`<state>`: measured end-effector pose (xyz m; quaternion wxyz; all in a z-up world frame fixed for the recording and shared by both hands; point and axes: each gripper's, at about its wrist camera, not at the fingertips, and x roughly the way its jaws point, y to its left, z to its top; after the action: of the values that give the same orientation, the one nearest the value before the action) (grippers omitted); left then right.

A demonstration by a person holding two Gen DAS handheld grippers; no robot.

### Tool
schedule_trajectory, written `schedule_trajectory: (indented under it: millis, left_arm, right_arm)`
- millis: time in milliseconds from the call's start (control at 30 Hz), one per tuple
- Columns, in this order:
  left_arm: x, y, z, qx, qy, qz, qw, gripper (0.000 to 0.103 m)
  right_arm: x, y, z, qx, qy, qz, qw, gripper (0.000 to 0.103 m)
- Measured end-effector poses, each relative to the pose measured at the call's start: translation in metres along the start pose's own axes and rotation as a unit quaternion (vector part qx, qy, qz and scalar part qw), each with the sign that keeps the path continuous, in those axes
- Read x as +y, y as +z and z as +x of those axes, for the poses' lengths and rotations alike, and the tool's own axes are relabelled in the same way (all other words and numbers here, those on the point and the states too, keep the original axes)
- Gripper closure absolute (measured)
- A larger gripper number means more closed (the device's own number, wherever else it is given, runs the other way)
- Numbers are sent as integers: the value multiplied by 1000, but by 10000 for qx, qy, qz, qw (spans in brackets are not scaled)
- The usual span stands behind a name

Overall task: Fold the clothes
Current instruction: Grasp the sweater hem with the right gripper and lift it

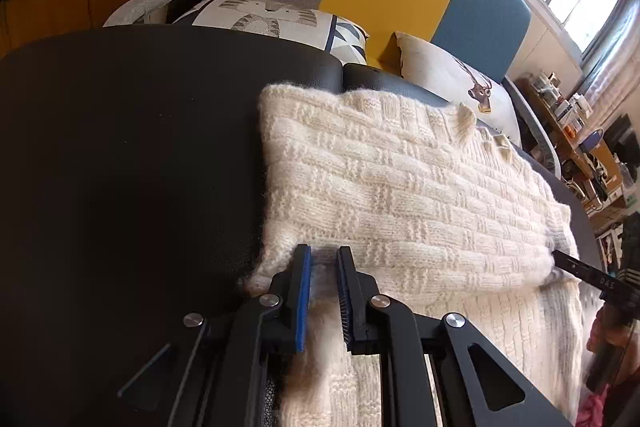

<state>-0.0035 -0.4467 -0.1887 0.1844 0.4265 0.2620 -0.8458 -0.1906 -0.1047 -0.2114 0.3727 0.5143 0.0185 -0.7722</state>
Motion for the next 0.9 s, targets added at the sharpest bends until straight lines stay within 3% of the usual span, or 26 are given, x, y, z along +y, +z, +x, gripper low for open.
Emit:
schedule_trajectory:
  millis: [67, 233, 433, 500, 567, 633, 767, 900]
  left_arm:
    - [-2, 1, -7, -1, 14, -67, 10000, 88]
    - [-6, -6, -39, -279, -123, -193, 9993, 80]
    - [15, -45, -76, -327, -354, -650, 9967, 75]
    - [24, -65, -86, -193, -278, -705, 9969, 75]
    - [31, -84, -101, -144, -258, -657, 9974, 75]
    - [37, -103, -116, -120, -300, -563, 9979, 70]
    - [45, -141, -139, 103, -727, -423, 9964, 65]
    - [45, -176, -149, 229, -1007, -363, 9940, 61]
  right_arm:
    - [-7, -1, -13, -145, 195, 201, 9995, 82]
    - [-18, 7, -42, -521, 194, 273, 9981, 82]
    - [-32, 14, -8, 199, -181, 464, 9986, 82]
    - [-29, 11, -19, 86, -346, 439, 9984, 82]
    - [-27, 1, -46, -278, 55, 481, 9984, 79]
    - [-27, -20, -76, -431, 616, 511, 9959, 78]
    - [-43, -85, -130, -254, 1480, 718, 9860, 74]
    - [-75, -170, -167, 175, 1558, 1182, 9805, 69]
